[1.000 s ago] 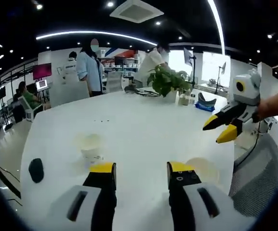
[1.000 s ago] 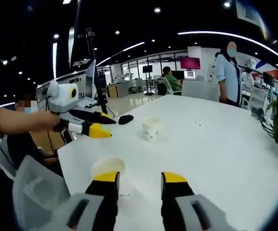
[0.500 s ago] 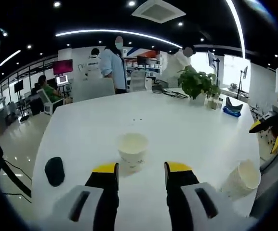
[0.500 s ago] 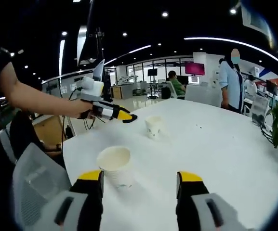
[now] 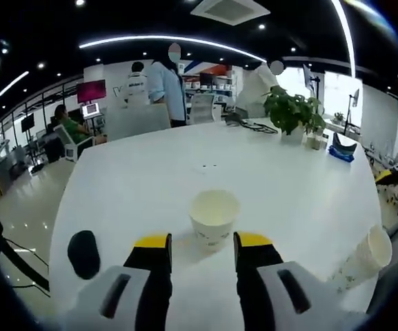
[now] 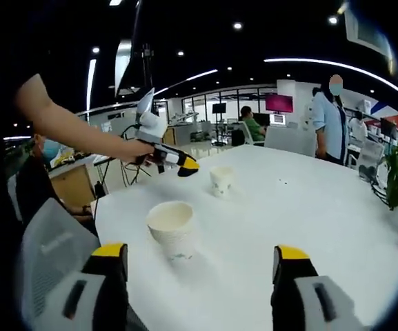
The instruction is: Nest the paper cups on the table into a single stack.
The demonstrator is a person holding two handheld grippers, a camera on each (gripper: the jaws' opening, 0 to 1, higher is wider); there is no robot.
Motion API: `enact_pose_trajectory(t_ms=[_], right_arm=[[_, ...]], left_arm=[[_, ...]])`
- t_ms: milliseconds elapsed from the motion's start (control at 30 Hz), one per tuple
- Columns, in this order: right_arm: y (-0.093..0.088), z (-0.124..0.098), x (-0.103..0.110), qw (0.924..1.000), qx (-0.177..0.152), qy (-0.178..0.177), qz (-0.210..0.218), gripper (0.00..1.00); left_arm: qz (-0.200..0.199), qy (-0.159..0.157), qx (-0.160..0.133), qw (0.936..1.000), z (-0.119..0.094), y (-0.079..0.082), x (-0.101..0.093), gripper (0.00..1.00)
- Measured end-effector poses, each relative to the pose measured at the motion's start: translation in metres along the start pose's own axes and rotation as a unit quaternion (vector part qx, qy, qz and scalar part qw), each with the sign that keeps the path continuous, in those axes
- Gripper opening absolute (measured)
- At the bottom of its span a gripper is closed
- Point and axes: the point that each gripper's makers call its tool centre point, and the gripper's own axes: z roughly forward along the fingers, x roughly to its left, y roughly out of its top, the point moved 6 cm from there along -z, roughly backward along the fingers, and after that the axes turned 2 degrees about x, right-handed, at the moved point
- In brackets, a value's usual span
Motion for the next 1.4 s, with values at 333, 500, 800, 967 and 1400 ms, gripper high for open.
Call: enact_pose_trajectory(t_ms=[333, 500, 800, 967, 1400], right_arm=[[-0.018, -0.011, 0.002, 0.9999, -0.006, -0.002, 0.012, 0.97], [-0.025, -0.014, 0.0, 0.9998, -0.012, -0.012, 0.01, 0.99], [-0.033, -0.017, -0.006, 0.9983, -0.017, -0.047, 0.03, 0.96], [-0.035, -0.014, -0.008, 0.998, -0.017, -0.053, 0.031, 0.95], [-0.036, -0.009, 0.001, 0.9991, -0.003, -0.041, 0.008, 0.91]], left_arm=[[-0.002, -0.006, 0.006, 1.0, 0.023, 0.012, 0.003, 0.31], [-0.009, -0.001, 0.018, 0.9998, 0.036, 0.013, 0.009, 0.29], [-0.021, 0.006, 0.042, 0.9989, 0.054, 0.007, 0.024, 0.25], [-0.032, 0.01, 0.05, 0.9982, 0.063, 0.008, 0.027, 0.21], [-0.011, 0.001, 0.07, 0.9975, 0.079, 0.009, 0.021, 0.14]])
